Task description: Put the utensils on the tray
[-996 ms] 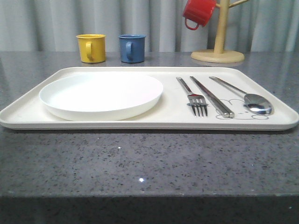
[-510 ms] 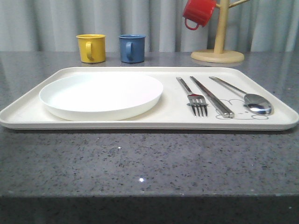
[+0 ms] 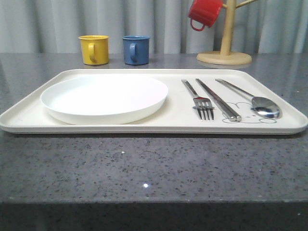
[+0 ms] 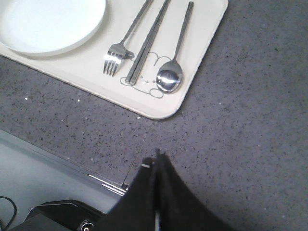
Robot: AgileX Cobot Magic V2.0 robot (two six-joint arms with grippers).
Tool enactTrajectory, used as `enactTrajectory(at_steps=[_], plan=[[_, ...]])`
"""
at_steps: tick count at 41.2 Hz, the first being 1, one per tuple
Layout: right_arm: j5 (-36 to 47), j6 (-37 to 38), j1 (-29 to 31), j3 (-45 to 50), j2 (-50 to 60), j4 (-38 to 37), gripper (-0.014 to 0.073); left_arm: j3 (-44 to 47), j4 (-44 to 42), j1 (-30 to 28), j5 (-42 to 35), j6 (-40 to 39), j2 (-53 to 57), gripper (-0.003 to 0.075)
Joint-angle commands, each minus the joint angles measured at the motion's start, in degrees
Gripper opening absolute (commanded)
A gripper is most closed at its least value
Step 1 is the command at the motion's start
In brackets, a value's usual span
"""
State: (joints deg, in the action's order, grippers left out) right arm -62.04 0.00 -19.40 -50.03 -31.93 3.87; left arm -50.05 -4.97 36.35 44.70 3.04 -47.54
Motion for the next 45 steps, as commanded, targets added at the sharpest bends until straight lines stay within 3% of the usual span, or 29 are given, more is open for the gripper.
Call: enactTrajectory(at_steps=[1, 26, 30, 39, 45], plan=[[2.92, 0.00, 0.01, -1.29, -0.17, -0.36, -0.0067, -1.55, 0.10, 0.43, -3.97, 0.78, 0.33, -0.0018], [2.82, 0.00, 0.01, -1.29, -0.17, -0.30, -0.0067, 0.45, -2.83, -0.78, -5.08, 0.91, 2.07, -0.0018], [2.82, 0.00, 0.01, -1.29, -0.17, -0.30, -0.0067, 5.76, -3.22, -4.93, -13.01, 0.91, 6.11, -0.0018], [2.82, 0.00, 0.01, -1.29, -0.17, -0.11, -0.0067, 25.29, -2.66, -17.41, -42.15, 0.91, 17.91, -0.0018], [2.82, 0.00, 0.01, -1.29, -0.17, -0.11, -0.0067, 36.25, 0.98, -24.27, -48.05, 0.91, 27.06, -0.0018]])
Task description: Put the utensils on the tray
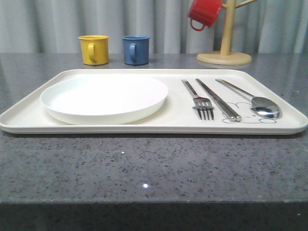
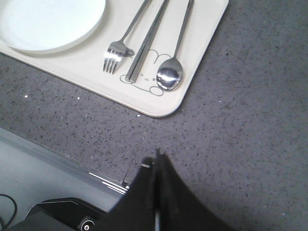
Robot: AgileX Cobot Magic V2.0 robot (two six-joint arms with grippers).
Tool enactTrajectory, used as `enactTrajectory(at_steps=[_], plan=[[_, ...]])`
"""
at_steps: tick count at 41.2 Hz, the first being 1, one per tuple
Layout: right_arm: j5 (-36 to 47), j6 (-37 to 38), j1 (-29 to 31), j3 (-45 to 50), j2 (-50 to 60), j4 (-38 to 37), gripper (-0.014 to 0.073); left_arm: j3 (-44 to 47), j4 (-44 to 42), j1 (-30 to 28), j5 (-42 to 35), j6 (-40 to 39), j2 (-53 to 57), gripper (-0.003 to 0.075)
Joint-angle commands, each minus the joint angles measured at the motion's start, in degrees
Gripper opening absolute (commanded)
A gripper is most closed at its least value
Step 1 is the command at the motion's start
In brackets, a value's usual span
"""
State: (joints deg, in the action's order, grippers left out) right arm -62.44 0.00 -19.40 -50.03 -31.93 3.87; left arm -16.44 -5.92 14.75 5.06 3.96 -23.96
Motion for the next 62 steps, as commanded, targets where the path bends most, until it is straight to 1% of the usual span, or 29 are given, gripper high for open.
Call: enactTrajectory(at_steps=[1, 5, 12, 18, 20, 22, 62], plan=[[3.22, 0.00, 0.01, -1.29, -0.17, -0.11, -0.0067, 3.75, 2.37, -3.38, -8.41, -0.02, 5.18, -0.0018], [3.22, 0.00, 0.01, -1.29, -0.17, -0.11, -0.0067, 8.28, 3.19, -6.46, -8.41, -0.02, 10.44, -0.0018], [3.22, 0.00, 0.01, -1.29, -0.17, -0.11, -0.0067, 13.50, 6.60, -10.84, -8.64, -0.02, 17.94, -0.0018], [3.22, 0.00, 0.01, -1.29, -0.17, -0.11, -0.0067, 16.85, 7.27, -12.63, -10.10, -0.02, 23.09, -0.0018], [3.22, 0.00, 0.01, -1.29, -0.17, -0.11, -0.0067, 16.77, 7.27, -12.73, -8.27, -0.02, 24.41, -0.0018], [3.22, 0.00, 0.01, -1.29, -0.17, -0.11, -0.0067, 16.77, 7.27, -12.73, -8.14, -0.02, 25.56, -0.0018], [3.17, 0.00, 0.01, -1.29, -0.17, -0.10, -0.0067, 16.77, 6.63, -12.52, -7.58, -0.02, 25.64, -0.0018]])
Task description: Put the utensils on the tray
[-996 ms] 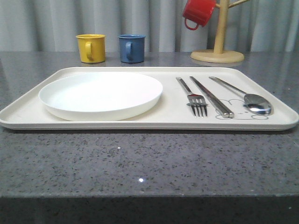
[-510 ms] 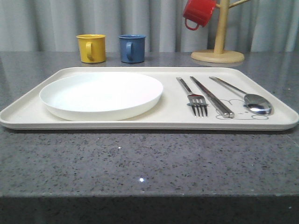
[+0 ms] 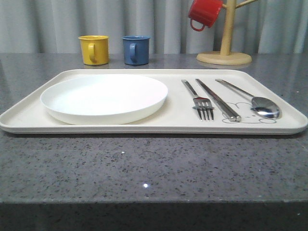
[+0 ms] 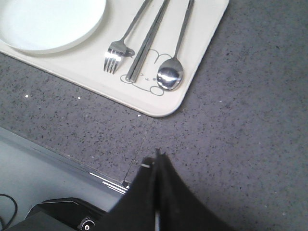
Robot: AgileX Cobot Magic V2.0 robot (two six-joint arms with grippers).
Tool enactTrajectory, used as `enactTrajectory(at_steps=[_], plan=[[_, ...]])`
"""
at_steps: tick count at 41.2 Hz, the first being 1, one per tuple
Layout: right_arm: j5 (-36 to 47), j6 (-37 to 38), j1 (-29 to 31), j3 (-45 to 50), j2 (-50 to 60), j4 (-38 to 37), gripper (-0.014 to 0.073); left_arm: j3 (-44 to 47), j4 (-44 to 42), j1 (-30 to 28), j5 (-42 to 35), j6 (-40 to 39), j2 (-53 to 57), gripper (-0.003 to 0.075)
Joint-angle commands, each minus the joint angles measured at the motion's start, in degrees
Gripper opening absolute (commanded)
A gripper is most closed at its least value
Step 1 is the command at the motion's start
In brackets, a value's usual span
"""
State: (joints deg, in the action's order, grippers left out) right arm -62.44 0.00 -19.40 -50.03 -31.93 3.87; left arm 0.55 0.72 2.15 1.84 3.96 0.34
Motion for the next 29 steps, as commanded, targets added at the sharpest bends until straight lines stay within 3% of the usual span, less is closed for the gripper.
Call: enactTrajectory(at_steps=[1, 13, 16, 24, 29], plan=[[3.17, 0.00, 0.01, -1.29, -0.17, -0.10, -0.0067, -0.22, -0.02, 0.08, -4.36, -0.02, 1.34, -0.0018], [6.29, -1.02, 1.30, 0.42, 1.04, -1.62, -0.0067, -0.22, -0.02, 0.08, -4.36, -0.02, 1.34, -0.0018], [12.31, -1.02, 4.55, 3.99, 3.00, -1.63, -0.0067, -0.22, -0.02, 0.08, -4.36, -0.02, 1.34, -0.0018], [37.79, -1.02, 13.46, 21.27, 12.24, -1.57, -0.0067, -0.22, -0.02, 0.08, -4.36, -0.02, 1.34, -0.0018], [47.30, -1.02, 16.24, 32.54, 19.54, -1.57, -0.0067, -0.22, -0.02, 0.08, -4.36, -0.02, 1.34, -0.0018]])
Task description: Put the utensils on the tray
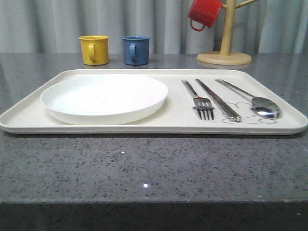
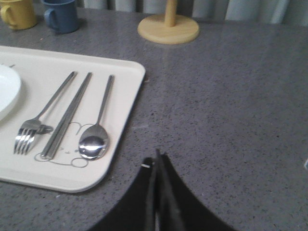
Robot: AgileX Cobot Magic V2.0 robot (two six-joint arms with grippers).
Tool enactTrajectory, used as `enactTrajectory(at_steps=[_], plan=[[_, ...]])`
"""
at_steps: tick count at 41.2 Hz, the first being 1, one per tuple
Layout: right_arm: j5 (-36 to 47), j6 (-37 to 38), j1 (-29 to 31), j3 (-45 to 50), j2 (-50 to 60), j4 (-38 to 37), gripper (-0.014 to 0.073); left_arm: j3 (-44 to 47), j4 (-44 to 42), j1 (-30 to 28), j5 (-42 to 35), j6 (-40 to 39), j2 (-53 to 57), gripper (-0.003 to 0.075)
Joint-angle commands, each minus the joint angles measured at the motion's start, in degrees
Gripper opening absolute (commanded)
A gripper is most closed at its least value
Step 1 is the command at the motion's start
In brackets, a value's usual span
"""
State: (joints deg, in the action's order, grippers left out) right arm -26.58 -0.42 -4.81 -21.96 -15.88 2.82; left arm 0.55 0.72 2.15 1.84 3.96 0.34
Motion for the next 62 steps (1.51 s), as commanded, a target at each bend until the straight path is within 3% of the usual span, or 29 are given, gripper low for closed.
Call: enactTrajectory(at_steps=[1, 14, 34, 46, 62], plan=[[13.23, -0.60, 2.04, 6.06, 4.98, -0.52, -0.0067, -0.22, -0.02, 0.08, -4.36, -0.02, 1.34, -0.0018], [29.03, -0.55, 6.54, 23.63, 17.09, -0.31, -0.0067, -0.22, -0.02, 0.08, -4.36, -0.02, 1.34, -0.0018], [28.02, -0.55, 8.46, 23.46, 17.45, 0.13, -0.0067, -0.22, -0.02, 0.08, -4.36, -0.02, 1.34, -0.0018], [31.46, 6.18, 8.34, 23.46, 17.45, -3.30, -0.0067, -0.22, -0.02, 0.08, -4.36, -0.02, 1.34, -0.0018], [29.83, 6.18, 5.40, 23.46, 17.45, -2.82, -0.0067, -0.22, -0.02, 0.08, -4.36, -0.02, 1.34, -0.0018]])
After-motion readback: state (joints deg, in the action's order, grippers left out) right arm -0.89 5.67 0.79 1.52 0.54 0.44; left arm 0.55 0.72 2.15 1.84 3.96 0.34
